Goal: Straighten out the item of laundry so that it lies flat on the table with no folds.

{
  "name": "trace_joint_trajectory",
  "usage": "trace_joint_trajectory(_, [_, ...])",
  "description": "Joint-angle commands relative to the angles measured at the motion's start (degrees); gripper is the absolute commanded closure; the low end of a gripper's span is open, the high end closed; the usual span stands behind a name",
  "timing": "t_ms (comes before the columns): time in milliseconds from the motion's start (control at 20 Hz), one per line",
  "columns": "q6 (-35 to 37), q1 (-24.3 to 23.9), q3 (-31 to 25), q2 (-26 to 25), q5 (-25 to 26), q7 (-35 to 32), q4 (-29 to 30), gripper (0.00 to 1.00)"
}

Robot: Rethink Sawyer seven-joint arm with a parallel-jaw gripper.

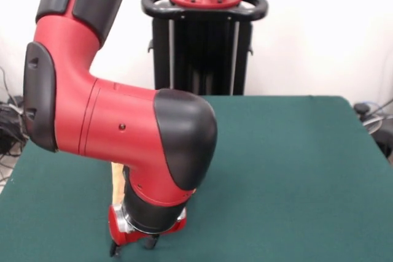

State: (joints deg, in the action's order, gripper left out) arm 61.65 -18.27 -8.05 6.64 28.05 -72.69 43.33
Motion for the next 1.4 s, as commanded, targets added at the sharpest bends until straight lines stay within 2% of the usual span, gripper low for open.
trace_joint_trajectory(50, [5.1, 3.7, 3.4, -2.9, 5.7, -0.8, -2.1, 0.0])
trace_joint_trajectory(150, [7.3, 4.6, 4.9, -3.0, 6.1, -0.3, -3.1, 0.0])
trace_joint_trajectory(450, [6.0, 4.2, 4.9, -0.2, 4.2, 0.6, -0.1, 0.0])
trace_joint_trajectory(900, [-6.9, -3.0, -1.2, 10.1, -2.5, 4.2, 16.1, 0.0])
trace_joint_trajectory(1400, [-9.7, -3.9, -2.0, 9.8, -2.2, 3.1, 17.5, 0.0])
